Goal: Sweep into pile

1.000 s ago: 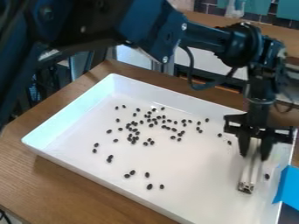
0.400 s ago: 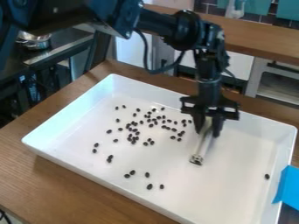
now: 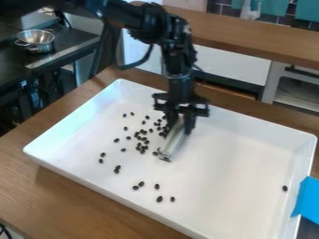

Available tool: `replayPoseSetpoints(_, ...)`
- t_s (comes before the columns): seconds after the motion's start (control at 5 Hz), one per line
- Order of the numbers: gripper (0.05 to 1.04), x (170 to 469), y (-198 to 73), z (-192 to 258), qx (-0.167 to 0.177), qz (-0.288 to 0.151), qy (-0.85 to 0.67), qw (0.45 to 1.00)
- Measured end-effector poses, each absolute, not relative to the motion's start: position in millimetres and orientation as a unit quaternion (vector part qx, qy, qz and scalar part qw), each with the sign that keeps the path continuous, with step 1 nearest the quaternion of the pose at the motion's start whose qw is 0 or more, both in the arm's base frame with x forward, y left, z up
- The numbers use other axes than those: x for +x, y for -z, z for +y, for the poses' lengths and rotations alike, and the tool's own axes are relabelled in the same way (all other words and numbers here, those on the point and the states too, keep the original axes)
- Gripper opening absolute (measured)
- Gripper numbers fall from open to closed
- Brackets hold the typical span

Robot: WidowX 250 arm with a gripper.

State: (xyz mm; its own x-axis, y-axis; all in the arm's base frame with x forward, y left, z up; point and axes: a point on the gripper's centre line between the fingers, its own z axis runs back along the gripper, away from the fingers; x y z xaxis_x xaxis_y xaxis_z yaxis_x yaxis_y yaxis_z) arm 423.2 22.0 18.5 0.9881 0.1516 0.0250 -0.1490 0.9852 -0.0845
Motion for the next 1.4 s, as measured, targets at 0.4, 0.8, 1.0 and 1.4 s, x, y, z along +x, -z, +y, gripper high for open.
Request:
replayPoseSetpoints(0.4, 0.380, 410.0, -19.4, 92.5, -0.027, -0.029, -0.077, 0.996)
replayPoseSetpoints(0.8, 0.380, 400.8, -24.6, 137.7, -0.029, -0.036, -0.085, 0.995)
replayPoseSetpoints(1.0, 0.380, 396.9, -32.8, 113.8, -0.079, -0.016, -0.091, 0.993)
replayPoseSetpoints(1.4, 0.380, 406.9, -84.0, 23.5, -0.139, -0.044, -0.097, 0.984)
